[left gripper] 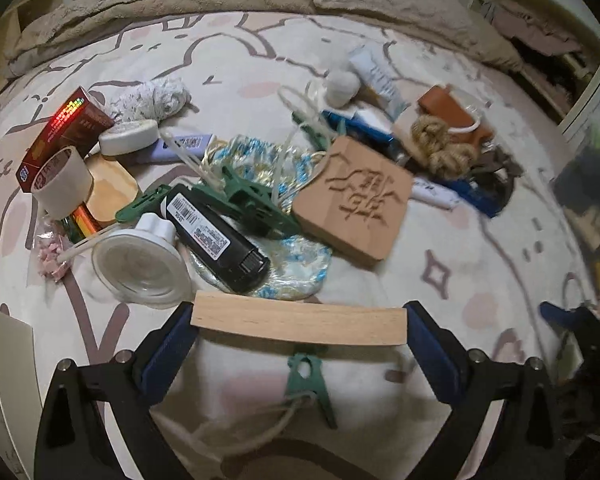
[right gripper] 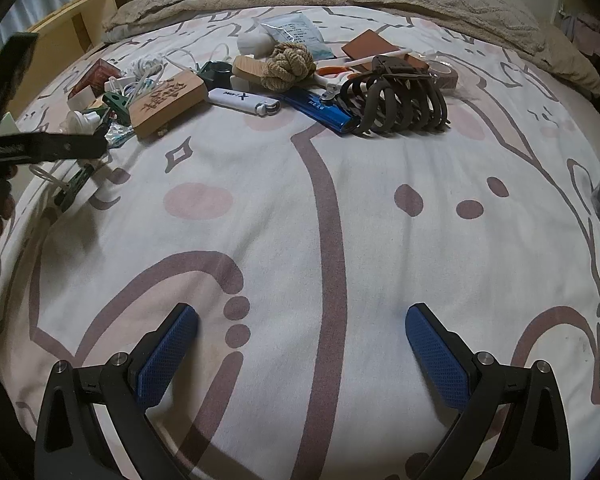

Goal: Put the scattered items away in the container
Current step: 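Close the left gripper on the light wooden stick and lift it, then close the right gripper on the green clothespin while the left gripper holds the wooden stick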

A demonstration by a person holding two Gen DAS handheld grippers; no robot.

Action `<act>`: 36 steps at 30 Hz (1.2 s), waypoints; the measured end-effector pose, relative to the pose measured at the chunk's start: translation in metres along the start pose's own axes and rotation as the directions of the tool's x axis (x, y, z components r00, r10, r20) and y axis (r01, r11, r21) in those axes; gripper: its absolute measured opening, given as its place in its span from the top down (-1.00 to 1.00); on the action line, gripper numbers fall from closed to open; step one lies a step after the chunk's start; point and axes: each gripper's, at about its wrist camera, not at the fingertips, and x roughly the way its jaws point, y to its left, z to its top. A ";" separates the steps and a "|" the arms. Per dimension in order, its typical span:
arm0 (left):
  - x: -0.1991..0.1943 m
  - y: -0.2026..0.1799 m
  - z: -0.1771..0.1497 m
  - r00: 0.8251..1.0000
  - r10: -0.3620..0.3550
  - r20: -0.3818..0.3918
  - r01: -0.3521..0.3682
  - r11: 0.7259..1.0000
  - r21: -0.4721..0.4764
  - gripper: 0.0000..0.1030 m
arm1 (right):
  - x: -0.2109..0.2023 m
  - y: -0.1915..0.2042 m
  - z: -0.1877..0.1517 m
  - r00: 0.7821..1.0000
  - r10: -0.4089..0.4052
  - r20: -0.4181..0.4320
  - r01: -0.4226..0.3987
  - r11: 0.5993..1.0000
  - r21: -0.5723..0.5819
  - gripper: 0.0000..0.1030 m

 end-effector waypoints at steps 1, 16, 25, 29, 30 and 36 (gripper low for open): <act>-0.005 0.000 -0.001 1.000 -0.020 0.005 0.020 1.000 -0.004 -0.96 | 0.000 0.000 0.000 1.000 -0.001 -0.002 0.001 1.000 -0.002 -1.00; -0.066 -0.005 -0.018 0.988 -0.100 0.119 0.102 0.995 -0.014 -0.96 | 0.002 0.011 0.010 0.997 -0.054 -0.050 0.052 0.997 -0.053 -1.00; -0.101 -0.015 -0.022 0.964 -0.011 0.267 0.000 0.999 0.039 -0.96 | -0.004 0.062 0.029 0.997 0.060 0.053 -0.049 0.981 -0.189 -0.99; -0.120 -0.015 -0.025 0.931 0.049 0.362 -0.062 0.998 0.025 -0.96 | 0.003 0.092 0.040 0.996 0.075 0.037 -0.064 0.970 -0.236 -0.99; -0.124 -0.014 -0.025 0.925 0.052 0.377 -0.065 0.998 0.020 -0.96 | 0.005 0.098 0.043 0.995 0.089 0.035 -0.078 0.968 -0.237 -0.99; -0.139 -0.003 -0.025 0.900 0.052 0.433 -0.049 0.999 -0.017 -0.96 | 0.008 0.136 0.051 0.987 0.159 0.030 -0.145 0.951 -0.272 -0.83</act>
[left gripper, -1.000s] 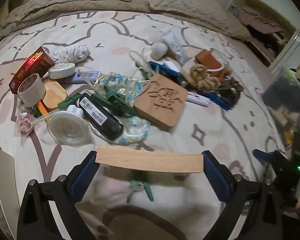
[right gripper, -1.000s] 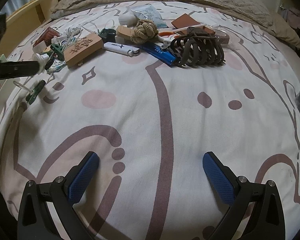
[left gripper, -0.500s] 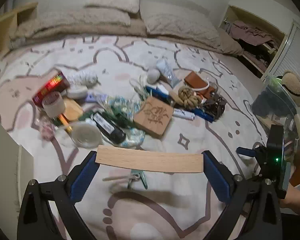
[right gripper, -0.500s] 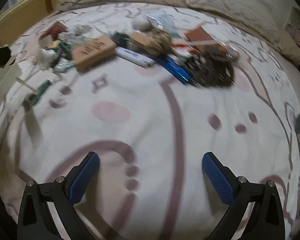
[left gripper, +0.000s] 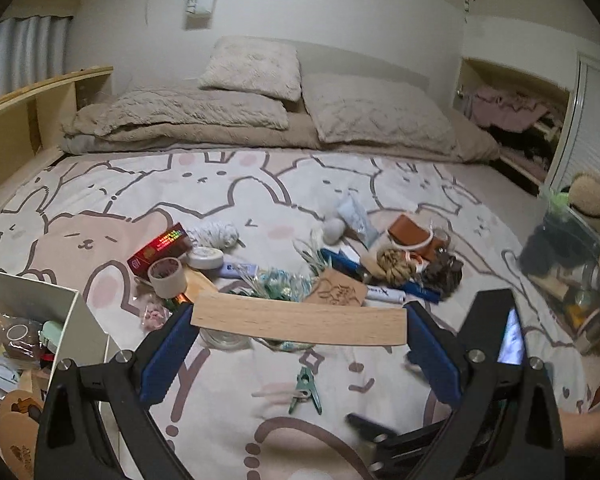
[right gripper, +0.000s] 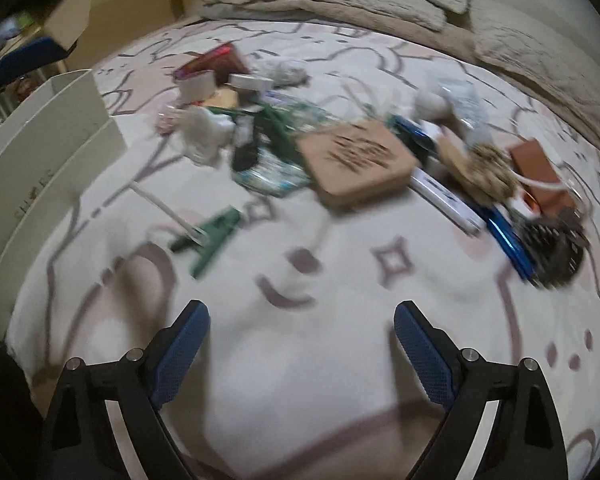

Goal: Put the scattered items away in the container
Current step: 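Close the right gripper on the green clothespin while the left gripper holds the wooden stick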

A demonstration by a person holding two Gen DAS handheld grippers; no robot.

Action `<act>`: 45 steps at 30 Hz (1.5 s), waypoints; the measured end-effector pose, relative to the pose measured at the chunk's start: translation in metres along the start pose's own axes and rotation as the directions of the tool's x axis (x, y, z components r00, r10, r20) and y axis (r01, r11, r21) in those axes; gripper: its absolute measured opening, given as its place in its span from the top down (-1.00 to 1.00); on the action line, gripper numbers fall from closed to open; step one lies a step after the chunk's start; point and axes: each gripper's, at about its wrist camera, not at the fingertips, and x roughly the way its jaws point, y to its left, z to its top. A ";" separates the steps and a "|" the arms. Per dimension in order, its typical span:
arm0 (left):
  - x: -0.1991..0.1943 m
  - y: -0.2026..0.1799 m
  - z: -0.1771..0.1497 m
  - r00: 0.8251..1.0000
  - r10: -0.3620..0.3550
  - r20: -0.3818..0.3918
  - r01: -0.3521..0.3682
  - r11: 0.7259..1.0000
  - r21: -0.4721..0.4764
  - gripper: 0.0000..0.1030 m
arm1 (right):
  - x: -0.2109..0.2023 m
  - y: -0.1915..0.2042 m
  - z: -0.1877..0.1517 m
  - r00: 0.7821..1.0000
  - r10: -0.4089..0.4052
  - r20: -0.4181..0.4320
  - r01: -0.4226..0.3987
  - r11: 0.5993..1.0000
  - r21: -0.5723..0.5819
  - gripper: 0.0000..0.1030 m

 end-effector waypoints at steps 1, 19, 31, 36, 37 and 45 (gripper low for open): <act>-0.002 0.002 0.000 1.000 -0.004 0.005 0.004 1.000 -0.009 -0.96 | 0.002 0.007 0.003 1.000 0.016 0.004 -0.016 1.000 -0.008 -0.83; 0.004 0.024 -0.002 0.999 -0.046 0.015 0.048 0.994 -0.094 -0.96 | 0.039 0.039 0.034 0.996 0.078 -0.041 -0.075 0.994 0.081 -0.45; 0.006 0.037 -0.003 1.000 -0.004 0.022 0.007 0.992 -0.129 -0.96 | 0.029 0.029 0.028 0.999 0.036 -0.013 -0.036 0.999 0.012 0.39; 0.008 0.037 -0.004 1.000 0.004 0.018 -0.002 0.992 -0.124 -0.96 | 0.024 0.028 0.022 0.998 0.064 -0.007 -0.064 0.998 -0.027 0.39; 0.009 0.037 -0.004 1.000 0.003 0.017 -0.001 0.992 -0.123 -0.96 | 0.023 0.028 0.021 0.998 0.067 -0.006 -0.067 0.997 -0.028 0.39; 0.009 0.036 -0.004 1.000 0.001 0.014 0.001 0.993 -0.114 -0.96 | 0.016 0.020 0.009 0.997 0.073 -0.008 -0.073 0.997 -0.023 0.39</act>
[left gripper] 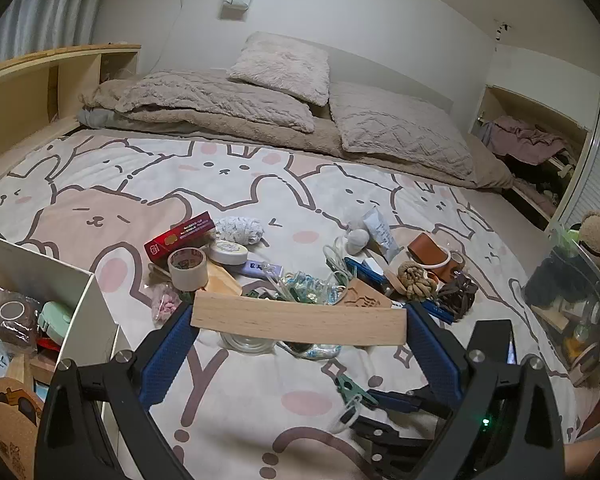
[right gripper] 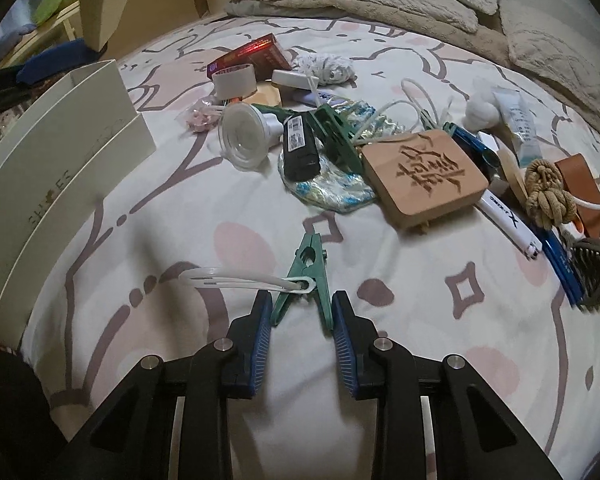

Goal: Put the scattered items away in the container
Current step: 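Close the right gripper on the green clothespin while the left gripper holds the wooden stick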

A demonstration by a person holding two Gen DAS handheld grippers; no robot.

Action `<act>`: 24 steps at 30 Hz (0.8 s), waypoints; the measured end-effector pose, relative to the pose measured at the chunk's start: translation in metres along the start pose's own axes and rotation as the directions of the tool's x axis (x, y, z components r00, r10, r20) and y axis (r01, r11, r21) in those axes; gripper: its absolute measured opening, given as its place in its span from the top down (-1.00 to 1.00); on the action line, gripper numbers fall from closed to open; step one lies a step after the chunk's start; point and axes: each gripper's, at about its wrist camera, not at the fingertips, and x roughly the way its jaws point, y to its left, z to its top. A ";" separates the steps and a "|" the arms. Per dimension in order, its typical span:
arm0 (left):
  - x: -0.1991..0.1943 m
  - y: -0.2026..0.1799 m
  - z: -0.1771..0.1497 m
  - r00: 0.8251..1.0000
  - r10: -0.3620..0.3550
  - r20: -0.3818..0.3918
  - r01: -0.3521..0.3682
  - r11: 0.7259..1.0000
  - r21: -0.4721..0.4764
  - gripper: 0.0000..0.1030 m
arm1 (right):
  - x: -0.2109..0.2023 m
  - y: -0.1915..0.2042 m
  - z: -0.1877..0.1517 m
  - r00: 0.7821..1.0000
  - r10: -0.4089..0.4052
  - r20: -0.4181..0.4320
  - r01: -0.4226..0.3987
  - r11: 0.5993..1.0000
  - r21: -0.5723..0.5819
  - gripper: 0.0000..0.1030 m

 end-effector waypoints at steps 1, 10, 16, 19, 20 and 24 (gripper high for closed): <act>0.000 0.000 0.000 1.000 0.002 0.001 -0.002 1.000 0.001 -0.96 | -0.002 0.000 -0.001 1.000 -0.006 0.003 0.006 1.000 -0.001 0.39; 0.000 -0.005 -0.003 1.000 0.011 0.001 -0.011 1.000 0.026 -0.96 | -0.014 -0.013 -0.016 0.998 -0.066 -0.006 0.066 0.998 -0.023 0.39; 0.000 -0.010 -0.004 1.000 0.028 0.007 -0.028 0.998 0.050 -0.96 | -0.033 -0.035 -0.026 0.995 -0.096 0.003 0.096 0.995 0.032 0.39; 0.001 -0.012 -0.006 0.999 0.039 0.010 -0.040 0.997 0.065 -0.96 | -0.046 -0.047 -0.030 0.993 -0.118 0.021 0.116 0.992 0.051 0.39; 0.001 -0.013 -0.007 0.999 0.042 0.009 -0.042 0.997 0.069 -0.96 | -0.050 -0.051 -0.031 0.992 -0.124 0.026 0.122 0.991 0.055 0.39; 0.003 -0.016 -0.009 0.999 0.048 0.001 -0.048 0.996 0.077 -0.96 | -0.063 -0.068 -0.038 0.988 -0.150 0.035 0.146 0.985 0.088 0.39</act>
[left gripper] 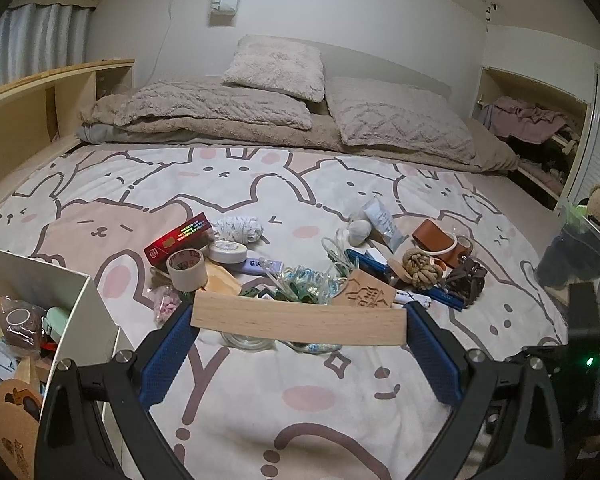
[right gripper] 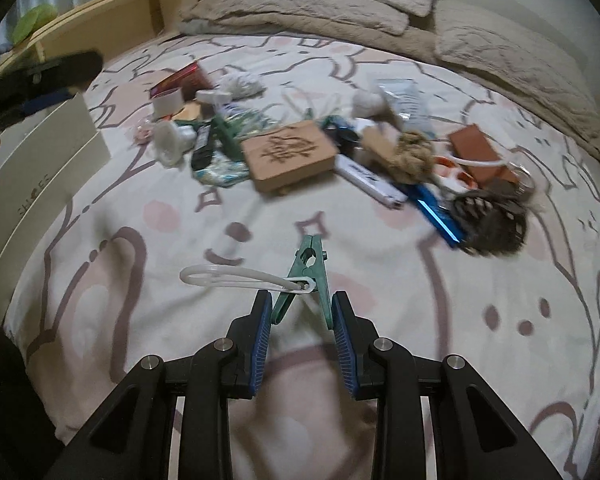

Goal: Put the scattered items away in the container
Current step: 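Close the right gripper on the green clothespin while the left gripper holds the wooden stick, then carry the wooden stick and green clothespin toward the white box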

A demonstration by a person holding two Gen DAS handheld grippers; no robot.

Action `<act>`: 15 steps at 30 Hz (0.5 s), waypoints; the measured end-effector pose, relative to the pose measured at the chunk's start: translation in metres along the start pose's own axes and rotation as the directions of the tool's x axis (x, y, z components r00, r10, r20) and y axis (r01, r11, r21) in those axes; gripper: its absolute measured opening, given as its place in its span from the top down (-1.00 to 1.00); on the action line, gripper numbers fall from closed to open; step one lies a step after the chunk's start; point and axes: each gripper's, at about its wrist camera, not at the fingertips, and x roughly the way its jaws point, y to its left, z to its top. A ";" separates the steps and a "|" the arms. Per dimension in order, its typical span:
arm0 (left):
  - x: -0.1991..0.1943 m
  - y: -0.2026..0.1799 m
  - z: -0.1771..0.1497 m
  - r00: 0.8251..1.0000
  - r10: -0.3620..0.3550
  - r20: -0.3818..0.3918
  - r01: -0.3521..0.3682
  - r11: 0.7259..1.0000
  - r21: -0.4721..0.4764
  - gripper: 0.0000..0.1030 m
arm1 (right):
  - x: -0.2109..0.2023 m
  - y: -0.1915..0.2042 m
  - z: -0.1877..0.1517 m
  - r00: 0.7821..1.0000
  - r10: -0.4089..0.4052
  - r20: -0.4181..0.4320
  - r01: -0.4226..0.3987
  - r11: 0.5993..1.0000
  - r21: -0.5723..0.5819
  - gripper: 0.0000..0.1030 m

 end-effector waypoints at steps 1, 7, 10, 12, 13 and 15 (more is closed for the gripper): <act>0.000 -0.002 -0.001 1.000 0.002 0.000 -0.002 1.000 0.005 -0.96 | -0.003 -0.004 -0.001 1.000 -0.005 0.003 0.005 1.000 0.008 0.39; 0.000 -0.008 -0.003 1.000 0.005 -0.002 -0.005 1.000 0.014 -0.96 | -0.020 -0.022 -0.006 0.999 -0.025 0.024 0.024 0.999 0.042 0.39; -0.002 -0.009 -0.003 1.000 0.015 0.006 -0.015 1.000 0.021 -0.96 | -0.029 -0.027 -0.007 0.999 -0.031 0.039 0.029 0.998 0.051 0.39; -0.003 -0.008 -0.003 1.000 0.020 0.008 -0.020 1.000 0.016 -0.96 | -0.036 -0.030 -0.007 0.998 -0.035 0.053 0.033 0.998 0.051 0.39; -0.003 -0.007 -0.003 1.000 0.021 0.008 -0.021 1.000 0.010 -0.96 | -0.039 -0.031 -0.007 0.997 -0.037 0.061 0.034 0.998 0.051 0.39; -0.005 -0.006 -0.002 1.000 0.026 0.014 -0.026 1.000 0.004 -0.96 | -0.045 -0.033 -0.006 0.997 -0.038 0.073 0.035 0.998 0.052 0.39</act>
